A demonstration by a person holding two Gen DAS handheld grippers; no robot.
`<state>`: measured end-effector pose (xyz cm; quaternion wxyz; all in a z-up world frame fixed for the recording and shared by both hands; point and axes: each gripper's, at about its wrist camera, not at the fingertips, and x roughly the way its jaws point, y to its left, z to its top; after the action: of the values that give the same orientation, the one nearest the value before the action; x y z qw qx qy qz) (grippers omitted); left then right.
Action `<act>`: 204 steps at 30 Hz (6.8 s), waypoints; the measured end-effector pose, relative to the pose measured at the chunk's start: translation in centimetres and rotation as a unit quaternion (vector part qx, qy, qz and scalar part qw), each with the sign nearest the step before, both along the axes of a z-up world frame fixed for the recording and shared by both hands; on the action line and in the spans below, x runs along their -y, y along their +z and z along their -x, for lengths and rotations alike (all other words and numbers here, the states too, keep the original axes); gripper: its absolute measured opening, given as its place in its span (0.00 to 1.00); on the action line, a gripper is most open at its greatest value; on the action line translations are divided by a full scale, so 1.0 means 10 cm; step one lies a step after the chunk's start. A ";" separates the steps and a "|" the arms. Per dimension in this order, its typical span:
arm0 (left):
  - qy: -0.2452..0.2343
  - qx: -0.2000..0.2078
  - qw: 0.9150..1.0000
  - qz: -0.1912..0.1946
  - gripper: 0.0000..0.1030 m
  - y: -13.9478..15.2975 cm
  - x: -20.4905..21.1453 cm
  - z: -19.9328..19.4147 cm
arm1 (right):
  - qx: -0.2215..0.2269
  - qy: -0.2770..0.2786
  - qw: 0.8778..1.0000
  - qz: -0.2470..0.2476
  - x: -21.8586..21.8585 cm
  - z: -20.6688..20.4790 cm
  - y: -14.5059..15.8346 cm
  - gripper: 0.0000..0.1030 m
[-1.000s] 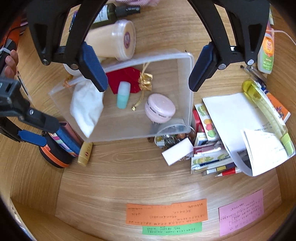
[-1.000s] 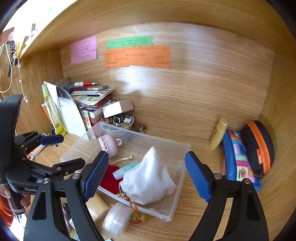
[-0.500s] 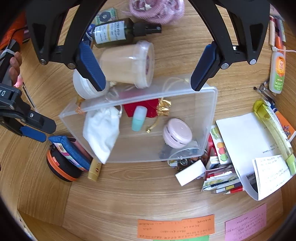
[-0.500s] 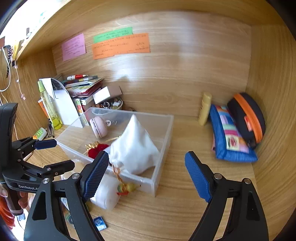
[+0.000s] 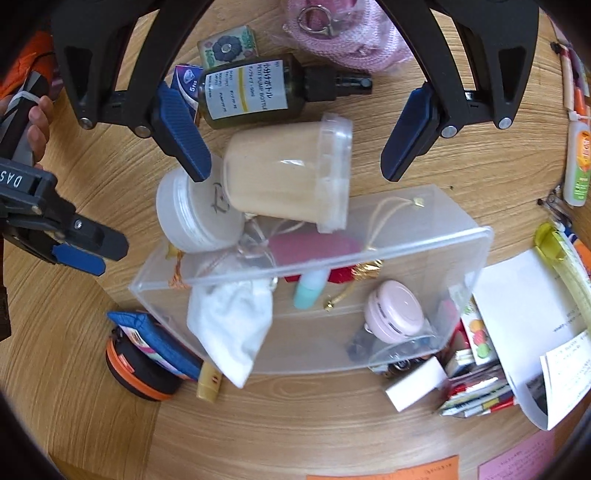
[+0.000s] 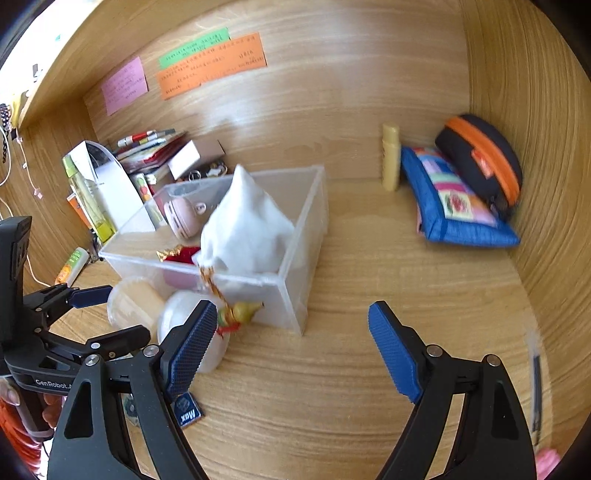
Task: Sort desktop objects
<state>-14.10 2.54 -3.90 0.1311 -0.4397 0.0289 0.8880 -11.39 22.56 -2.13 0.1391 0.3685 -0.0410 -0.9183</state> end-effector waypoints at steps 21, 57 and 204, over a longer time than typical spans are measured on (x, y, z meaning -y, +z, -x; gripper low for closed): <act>0.015 0.019 1.000 0.016 0.91 -0.13 0.11 0.04 | 0.057 0.022 0.998 0.012 0.38 0.17 -0.30 0.40; 0.031 -0.015 0.999 0.040 0.65 0.01 0.20 0.00 | 0.038 0.004 0.999 0.034 0.37 0.18 -0.27 0.18; 0.068 -0.038 0.996 -0.040 0.64 0.36 0.42 0.73 | -0.031 0.109 0.990 -0.078 1.20 0.73 0.08 0.17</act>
<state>-21.37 -1.62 -0.27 0.0873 -0.4013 -0.0317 0.9112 -18.65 10.59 -1.33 0.2104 0.3517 0.0756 -0.9090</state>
